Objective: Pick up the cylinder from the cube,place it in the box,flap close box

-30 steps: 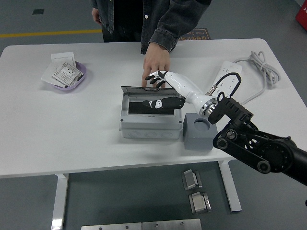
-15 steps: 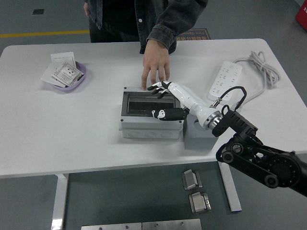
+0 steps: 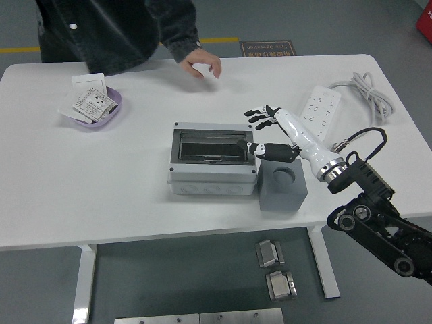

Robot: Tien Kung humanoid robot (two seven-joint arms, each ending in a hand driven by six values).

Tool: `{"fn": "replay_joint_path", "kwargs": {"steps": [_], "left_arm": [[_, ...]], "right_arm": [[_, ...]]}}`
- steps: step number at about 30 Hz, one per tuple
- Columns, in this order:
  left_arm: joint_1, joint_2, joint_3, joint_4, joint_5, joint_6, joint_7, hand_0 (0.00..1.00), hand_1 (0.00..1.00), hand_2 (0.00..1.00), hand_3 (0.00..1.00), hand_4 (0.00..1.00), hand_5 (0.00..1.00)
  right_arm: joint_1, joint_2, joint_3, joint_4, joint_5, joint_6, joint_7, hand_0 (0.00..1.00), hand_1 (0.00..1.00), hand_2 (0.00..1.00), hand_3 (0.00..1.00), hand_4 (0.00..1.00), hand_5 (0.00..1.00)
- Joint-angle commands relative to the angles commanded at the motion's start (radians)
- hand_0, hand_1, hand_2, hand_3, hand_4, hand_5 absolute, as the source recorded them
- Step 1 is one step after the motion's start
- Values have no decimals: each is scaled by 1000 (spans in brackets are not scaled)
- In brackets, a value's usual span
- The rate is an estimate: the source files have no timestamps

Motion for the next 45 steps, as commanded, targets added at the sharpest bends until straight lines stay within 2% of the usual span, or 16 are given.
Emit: {"fn": "replay_joint_path", "kwargs": {"steps": [6,12,18,22,26,32,38,45], "left_arm": [[11,0,2,0,-9,2,3,644,658,557,665,696,328],[21,-3,1,0,-8,1,4,644,658,557,665,697,329],[20,0,0,0,-2,-1,3,643,658,557,665,697,328],[16,3,0,0,2,-2,2,644,658,557,666,697,329],[12,8,-2,0,10,-3,3,644,658,557,665,697,329],[10,19,-3,0,18,-5,3,644,658,557,665,697,328],[13,20,-3,0,17,-4,2,644,658,557,666,697,329],[18,10,1,0,6,-3,2,644,658,557,666,698,329]], "right_arm": [[-157,91,204,41,35,-17,78,722,619,682,752,885,516],[-291,169,392,16,165,-50,201,723,617,680,748,885,524],[-325,201,543,-6,323,-69,326,723,614,677,743,885,521],[-320,212,600,-14,411,-69,367,716,614,673,737,892,525],[-317,215,617,-18,468,-69,380,717,617,672,739,893,527],[-320,215,623,-15,461,-72,373,721,618,672,740,895,530],[-324,215,636,-10,392,-70,340,727,624,672,741,903,545],[-335,220,658,0,303,-60,300,728,625,674,742,911,547]]}}
